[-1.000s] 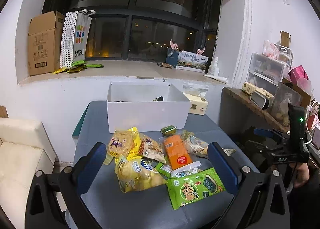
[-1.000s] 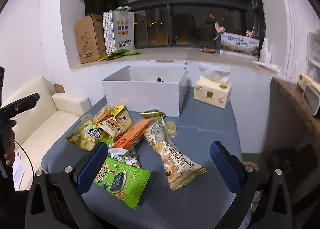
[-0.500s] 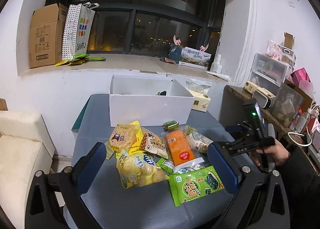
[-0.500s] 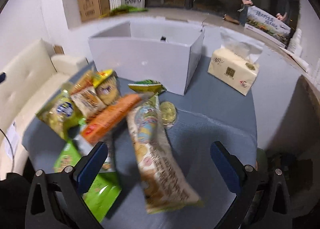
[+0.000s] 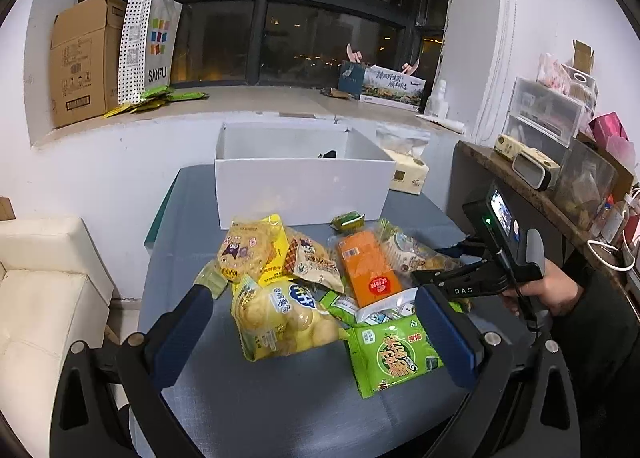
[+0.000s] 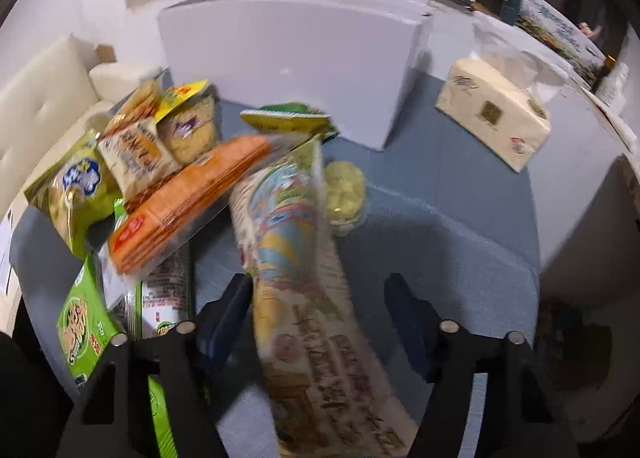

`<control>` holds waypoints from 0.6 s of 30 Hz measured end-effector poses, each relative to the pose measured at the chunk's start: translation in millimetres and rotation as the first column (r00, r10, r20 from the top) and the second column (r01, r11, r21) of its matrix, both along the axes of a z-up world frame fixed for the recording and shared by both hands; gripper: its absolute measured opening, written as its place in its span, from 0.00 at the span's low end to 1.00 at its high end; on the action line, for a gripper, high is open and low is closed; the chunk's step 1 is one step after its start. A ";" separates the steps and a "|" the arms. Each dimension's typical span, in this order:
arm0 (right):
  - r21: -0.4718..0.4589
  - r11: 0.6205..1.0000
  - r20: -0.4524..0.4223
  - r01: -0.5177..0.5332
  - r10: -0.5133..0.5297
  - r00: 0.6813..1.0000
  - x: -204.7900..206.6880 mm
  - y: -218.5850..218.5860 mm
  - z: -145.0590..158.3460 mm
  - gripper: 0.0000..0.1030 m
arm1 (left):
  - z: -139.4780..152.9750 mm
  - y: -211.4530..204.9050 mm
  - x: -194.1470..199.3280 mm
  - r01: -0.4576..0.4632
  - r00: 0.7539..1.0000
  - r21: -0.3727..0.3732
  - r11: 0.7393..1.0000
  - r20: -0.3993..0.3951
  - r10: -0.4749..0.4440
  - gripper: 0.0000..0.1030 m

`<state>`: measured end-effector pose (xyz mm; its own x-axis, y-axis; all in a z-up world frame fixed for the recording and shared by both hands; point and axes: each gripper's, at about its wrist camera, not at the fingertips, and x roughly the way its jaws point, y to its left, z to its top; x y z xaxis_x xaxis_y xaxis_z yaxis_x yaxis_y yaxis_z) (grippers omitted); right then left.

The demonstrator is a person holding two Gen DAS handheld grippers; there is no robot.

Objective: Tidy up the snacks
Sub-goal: 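Grasp the long printed bread bag with the right gripper while the left grasps a yellow chip bag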

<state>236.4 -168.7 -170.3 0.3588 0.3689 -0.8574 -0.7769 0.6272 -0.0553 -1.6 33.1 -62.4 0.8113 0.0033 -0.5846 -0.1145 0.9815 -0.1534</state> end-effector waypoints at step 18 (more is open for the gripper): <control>0.324 0.938 0.051 0.118 -0.142 0.989 -34.1 -79.9 81.4 0.28 | -72.6 62.2 53.0 -0.117 0.971 -0.254 0.960 -0.232 0.057 1.00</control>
<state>202.2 -248.6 -88.9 0.4787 0.5650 -0.6720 -0.6887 0.7164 0.1118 51.4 95.3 -135.0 0.6654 -0.1112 -0.7382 -0.2578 0.8938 -0.3670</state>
